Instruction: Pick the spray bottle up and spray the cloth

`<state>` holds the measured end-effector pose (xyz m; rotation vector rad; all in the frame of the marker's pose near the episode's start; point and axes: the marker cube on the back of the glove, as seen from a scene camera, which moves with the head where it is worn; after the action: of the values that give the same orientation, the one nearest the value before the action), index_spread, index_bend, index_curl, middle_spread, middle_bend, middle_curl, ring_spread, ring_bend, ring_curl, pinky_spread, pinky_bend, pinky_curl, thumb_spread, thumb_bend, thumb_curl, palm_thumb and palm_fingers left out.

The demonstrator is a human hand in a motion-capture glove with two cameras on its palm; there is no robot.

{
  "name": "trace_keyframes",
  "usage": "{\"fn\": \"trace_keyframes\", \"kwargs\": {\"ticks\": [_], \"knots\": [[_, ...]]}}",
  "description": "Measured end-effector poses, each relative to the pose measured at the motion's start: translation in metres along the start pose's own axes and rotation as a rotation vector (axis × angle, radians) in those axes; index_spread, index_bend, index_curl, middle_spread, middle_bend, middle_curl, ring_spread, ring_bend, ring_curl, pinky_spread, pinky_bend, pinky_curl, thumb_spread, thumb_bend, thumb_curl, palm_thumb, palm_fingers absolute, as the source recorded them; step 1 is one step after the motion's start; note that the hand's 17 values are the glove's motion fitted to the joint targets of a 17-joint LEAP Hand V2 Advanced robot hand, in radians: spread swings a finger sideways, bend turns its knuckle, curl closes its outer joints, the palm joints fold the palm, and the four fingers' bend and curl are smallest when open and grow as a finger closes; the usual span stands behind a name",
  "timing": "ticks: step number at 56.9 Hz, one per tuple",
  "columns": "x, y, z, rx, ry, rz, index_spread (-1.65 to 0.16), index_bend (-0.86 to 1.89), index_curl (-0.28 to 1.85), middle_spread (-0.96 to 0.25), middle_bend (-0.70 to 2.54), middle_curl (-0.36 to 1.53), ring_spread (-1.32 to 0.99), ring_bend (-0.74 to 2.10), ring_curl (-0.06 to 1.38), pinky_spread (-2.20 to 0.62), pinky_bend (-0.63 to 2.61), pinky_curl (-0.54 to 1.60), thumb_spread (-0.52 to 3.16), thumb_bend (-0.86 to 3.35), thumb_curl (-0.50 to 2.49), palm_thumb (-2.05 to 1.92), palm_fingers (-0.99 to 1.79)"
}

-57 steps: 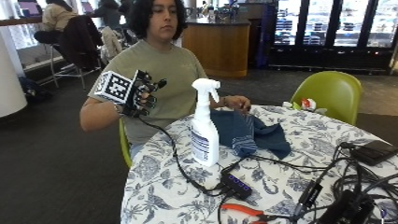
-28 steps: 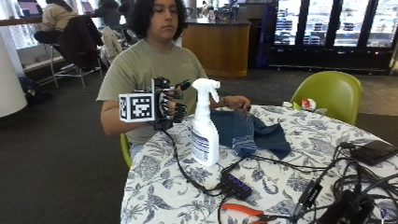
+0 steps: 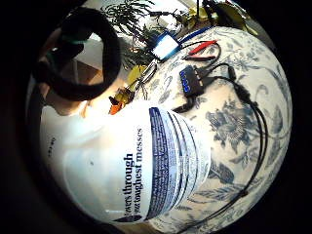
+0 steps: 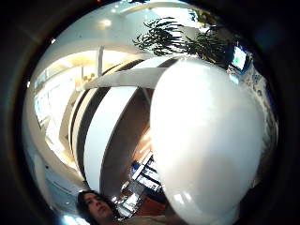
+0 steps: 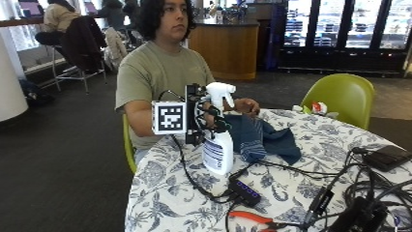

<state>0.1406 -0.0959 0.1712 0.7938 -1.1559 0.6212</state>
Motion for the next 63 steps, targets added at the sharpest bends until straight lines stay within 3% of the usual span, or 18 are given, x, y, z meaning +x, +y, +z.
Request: {"fn": "trace_keyframes", "kwargs": {"ticks": [14, 22, 28, 39, 54, 63], "knots": [[0.014, -0.022, 0.014, -0.146, 0.046, 0.199, -0.17, 0.07, 0.13, 0.07, 0.21, 0.35, -0.06, 0.72, 0.38, 0.03, 0.64, 0.38, 0.86, -0.02, 0.43, 0.84, 0.59], [-0.001, -0.010, 0.000, -0.132, -0.019, 0.108, -0.22, 0.29, 0.23, -0.06, 0.46, 0.44, -0.12, 0.67, 0.38, -0.06, 0.41, 0.32, 0.77, 0.03, 0.51, 1.01, 1.18], [-0.030, 0.006, -0.026, -0.160, -0.088, -0.040, -0.24, 0.33, 0.32, -0.11, 0.55, 0.50, -0.13, 0.66, 0.42, -0.11, 0.39, 0.35, 0.65, 0.01, 0.56, 1.06, 1.27], [-0.116, 0.016, -0.047, -0.472, 0.121, -0.112, -0.25, 0.35, 0.40, -0.15, 0.61, 0.54, -0.15, 0.68, 0.46, -0.17, 0.43, 0.38, 0.54, -0.02, 0.62, 1.04, 1.34], [-0.143, 0.029, -0.012, -0.991, 0.652, 0.173, -0.24, 0.34, 0.48, -0.16, 0.64, 0.56, -0.15, 0.75, 0.48, -0.19, 0.43, 0.40, 0.50, -0.02, 0.70, 1.03, 1.34], [-0.115, 0.047, 0.023, -1.138, 0.869, 0.340, -0.24, 0.32, 0.52, -0.16, 0.65, 0.57, -0.15, 0.76, 0.49, -0.18, 0.43, 0.41, 0.49, -0.02, 0.74, 1.03, 1.34]]}}
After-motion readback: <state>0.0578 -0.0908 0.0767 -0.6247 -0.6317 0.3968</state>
